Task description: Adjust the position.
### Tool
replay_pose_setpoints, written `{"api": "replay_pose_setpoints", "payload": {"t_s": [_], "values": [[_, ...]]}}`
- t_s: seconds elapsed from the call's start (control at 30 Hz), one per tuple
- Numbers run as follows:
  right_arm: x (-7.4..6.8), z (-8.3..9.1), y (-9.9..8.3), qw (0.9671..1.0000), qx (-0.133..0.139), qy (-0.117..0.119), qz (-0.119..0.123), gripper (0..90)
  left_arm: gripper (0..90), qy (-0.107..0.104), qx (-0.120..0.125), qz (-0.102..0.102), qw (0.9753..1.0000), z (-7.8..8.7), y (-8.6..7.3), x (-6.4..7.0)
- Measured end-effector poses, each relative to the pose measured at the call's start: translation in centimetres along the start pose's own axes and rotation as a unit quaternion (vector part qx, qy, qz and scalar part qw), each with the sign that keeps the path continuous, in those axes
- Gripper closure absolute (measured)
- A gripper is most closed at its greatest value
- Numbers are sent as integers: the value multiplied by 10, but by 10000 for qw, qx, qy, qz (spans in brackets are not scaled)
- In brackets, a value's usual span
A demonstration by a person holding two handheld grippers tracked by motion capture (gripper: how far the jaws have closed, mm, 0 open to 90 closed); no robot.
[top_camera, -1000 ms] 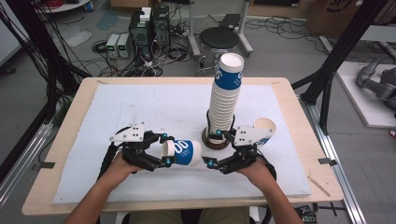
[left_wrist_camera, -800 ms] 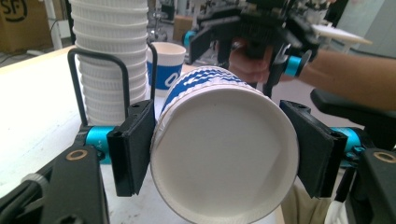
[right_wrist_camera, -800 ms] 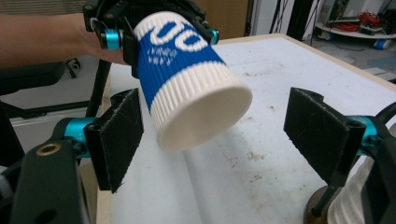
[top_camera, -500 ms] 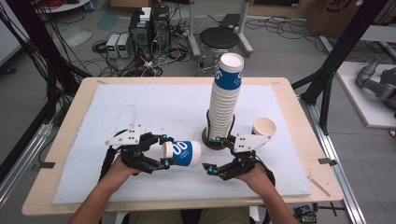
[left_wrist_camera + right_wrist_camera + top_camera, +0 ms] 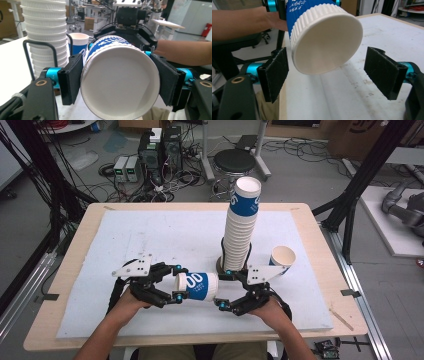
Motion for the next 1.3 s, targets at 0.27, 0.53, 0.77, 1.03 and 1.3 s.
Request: {"api": "replay_pose_setpoints", "payload": {"t_s": [0.27, 0.53, 0.77, 1.03, 1.3], "values": [[-1, -4, 0, 9996, 72, 252, -106, 182, 301, -266, 75, 16, 9996, -6, 1, 3], [-2, -8, 1, 9985, 211, 487, -153, 188, 301, -399, 114, 28, 9991, -12, -1, 4], [-3, -2, 3, 9981, 306, 541, 22, 276, 312, -416, 86, 86, 9991, -9, -7, 4], [-3, -2, 3, 9987, 165, 478, 91, 295, 280, -194, -154, 160, 9996, -10, -7, 6], [-3, -1, 3, 9989, -17, 431, 156, 294, 154, 114, -552, 133, 9983, -9, 1, 10]]}}
Point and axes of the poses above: each handheld gripper's, and its own axes: z roughly backward along the jaws, y roughly out of its top, x roughly to its right, the point moved 1 cm from there along -z, roughly forward along the jaws, and after that the axes turned 4 degrees about y, right-handed, at the moved point
